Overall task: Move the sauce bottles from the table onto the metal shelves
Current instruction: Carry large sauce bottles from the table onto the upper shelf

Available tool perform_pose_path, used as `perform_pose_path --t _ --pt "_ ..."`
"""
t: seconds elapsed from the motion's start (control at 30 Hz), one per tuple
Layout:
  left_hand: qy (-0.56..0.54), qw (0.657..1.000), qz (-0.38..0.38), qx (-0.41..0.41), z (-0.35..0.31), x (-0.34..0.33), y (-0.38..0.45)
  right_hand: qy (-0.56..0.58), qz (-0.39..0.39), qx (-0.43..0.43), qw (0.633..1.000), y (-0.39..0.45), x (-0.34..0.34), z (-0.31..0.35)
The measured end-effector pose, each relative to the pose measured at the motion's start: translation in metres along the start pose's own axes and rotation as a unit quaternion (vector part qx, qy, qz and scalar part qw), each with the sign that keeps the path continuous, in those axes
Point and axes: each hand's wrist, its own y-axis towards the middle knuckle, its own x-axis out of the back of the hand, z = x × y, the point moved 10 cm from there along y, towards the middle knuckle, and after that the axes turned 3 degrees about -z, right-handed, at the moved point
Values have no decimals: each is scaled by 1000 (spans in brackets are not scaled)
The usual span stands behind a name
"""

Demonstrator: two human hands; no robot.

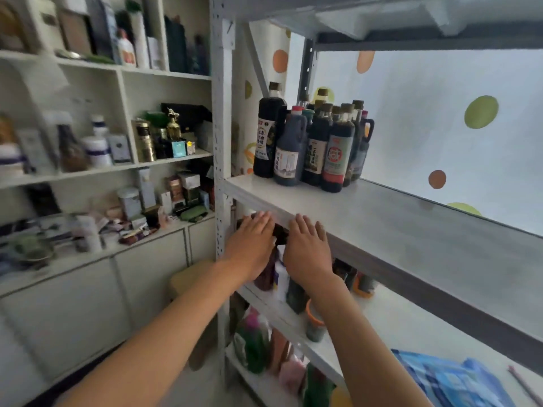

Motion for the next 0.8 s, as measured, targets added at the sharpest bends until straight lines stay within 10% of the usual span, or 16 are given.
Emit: perform_pose_path --t 0.8 --pt "114 867 -92 476 104 134 -611 200 102 461 859 -412 -14 414"
